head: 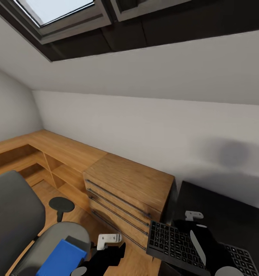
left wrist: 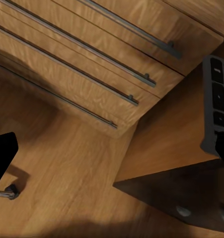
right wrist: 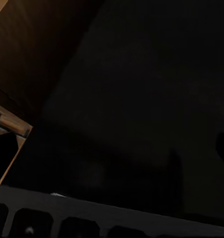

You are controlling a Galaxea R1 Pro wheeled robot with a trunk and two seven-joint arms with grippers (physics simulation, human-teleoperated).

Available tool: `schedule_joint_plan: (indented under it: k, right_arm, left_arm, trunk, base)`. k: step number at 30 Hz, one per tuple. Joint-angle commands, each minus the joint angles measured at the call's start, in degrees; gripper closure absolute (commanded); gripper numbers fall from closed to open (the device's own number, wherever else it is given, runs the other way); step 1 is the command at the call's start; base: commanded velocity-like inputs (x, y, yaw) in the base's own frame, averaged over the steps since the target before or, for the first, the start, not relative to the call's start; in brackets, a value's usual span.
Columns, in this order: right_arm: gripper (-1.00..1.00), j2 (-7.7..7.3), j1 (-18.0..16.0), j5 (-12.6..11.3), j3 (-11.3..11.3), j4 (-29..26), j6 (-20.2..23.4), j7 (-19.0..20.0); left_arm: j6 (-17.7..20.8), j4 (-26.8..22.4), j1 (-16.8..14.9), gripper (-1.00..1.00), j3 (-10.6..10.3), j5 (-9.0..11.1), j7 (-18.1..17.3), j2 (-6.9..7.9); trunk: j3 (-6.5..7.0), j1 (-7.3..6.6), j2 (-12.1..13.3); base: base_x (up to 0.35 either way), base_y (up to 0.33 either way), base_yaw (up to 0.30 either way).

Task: In the bedroom, organize the workspace by keeping the computer under the desk, ensuring the monitor is on the desk, placing the keyboard on the desk next to the monitor, placing the mouse on the desk next to the keyboard, moving the folder from the swivel chair onto the desk next to the mouse, stacking the notebook on top of the folder with the pen on top of the notebook, and positioning the swivel chair next to the desk.

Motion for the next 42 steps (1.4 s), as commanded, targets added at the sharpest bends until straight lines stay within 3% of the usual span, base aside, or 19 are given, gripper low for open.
schedule_joint_plan:
  k: [1, 24, 42]
  right_arm:
    - [-1.0, 0.0, 0.0, -0.2, 0.0, -0.1, 0.3, -0.1]
    - [-1.0, 0.08, 0.0, -0.2, 0.0, -0.1, 0.3, 0.0]
    - [-1.0, 0.09, 0.0, -0.3, 0.0, -0.1, 0.0, 0.1]
  left_arm:
    - [0.2, -0.1, 0.0, -1.0, 0.0, 0.6, 0.5, -0.01]
    - [0.2, 0.0, 0.0, -1.0, -0.1, 0.6, 0.5, -0.01]
    - [0.2, 0.1, 0.0, -1.0, -0.1, 0.6, 0.5, -0.01]
  trunk:
    - [-0.06, 0.01, 0.0]
    - [-0.06, 0.01, 0.0]
    - [-0.06, 0.01, 0.0]
  base:
    - [-0.035, 0.0, 0.0]
    - [-0.15, 0.0, 0.0]
    - [0.114, 0.0, 0.0]
